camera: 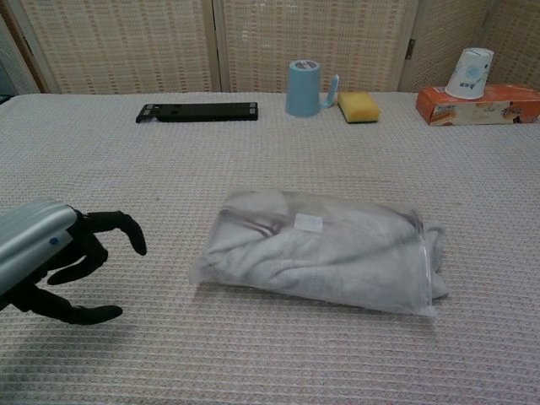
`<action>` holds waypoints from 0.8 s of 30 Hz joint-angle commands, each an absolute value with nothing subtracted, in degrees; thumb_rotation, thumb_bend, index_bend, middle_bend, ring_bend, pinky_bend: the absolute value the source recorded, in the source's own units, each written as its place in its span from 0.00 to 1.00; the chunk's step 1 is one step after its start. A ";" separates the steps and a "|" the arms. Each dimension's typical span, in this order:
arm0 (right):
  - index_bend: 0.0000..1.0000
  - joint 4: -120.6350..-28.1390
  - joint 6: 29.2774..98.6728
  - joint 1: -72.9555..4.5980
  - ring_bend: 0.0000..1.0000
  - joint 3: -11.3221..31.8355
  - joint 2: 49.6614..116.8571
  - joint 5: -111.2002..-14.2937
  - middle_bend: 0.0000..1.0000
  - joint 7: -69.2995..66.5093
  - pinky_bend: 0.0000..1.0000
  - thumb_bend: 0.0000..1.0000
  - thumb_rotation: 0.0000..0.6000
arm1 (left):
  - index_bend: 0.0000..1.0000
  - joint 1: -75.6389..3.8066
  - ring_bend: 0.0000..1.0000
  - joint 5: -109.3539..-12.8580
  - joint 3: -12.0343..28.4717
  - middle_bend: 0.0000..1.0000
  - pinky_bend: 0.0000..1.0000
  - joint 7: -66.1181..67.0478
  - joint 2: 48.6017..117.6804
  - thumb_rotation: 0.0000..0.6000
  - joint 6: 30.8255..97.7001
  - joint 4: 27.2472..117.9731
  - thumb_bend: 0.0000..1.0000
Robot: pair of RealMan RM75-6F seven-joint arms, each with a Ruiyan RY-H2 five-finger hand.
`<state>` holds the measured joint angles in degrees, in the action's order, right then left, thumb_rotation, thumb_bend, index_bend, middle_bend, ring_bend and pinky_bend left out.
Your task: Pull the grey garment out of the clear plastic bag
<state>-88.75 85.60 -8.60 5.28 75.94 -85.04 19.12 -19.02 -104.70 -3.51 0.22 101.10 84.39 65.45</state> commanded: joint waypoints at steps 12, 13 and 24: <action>0.00 -89.97 83.06 -8.97 0.00 5.19 74.93 -83.33 0.00 19.15 0.00 0.14 1.00 | 0.43 -22.70 1.00 -106.04 -1.02 1.00 1.00 0.29 114.95 1.00 88.89 47.74 0.33; 0.00 -90.04 82.93 -8.99 0.00 5.22 74.89 -83.14 0.00 19.23 0.00 0.14 1.00 | 0.44 -22.84 1.00 -106.04 -1.10 1.00 1.00 -0.25 115.53 1.00 89.30 46.79 0.33; 0.00 -90.63 82.18 -9.15 0.00 5.29 74.44 -82.45 0.00 19.02 0.00 0.14 1.00 | 0.44 -24.38 1.00 -104.60 -1.55 1.00 1.00 -2.35 119.90 1.00 88.92 40.27 0.32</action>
<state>-90.63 82.19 -9.15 5.28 74.44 -82.45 19.02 -24.20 -104.79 -1.45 -2.16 119.55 88.97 40.66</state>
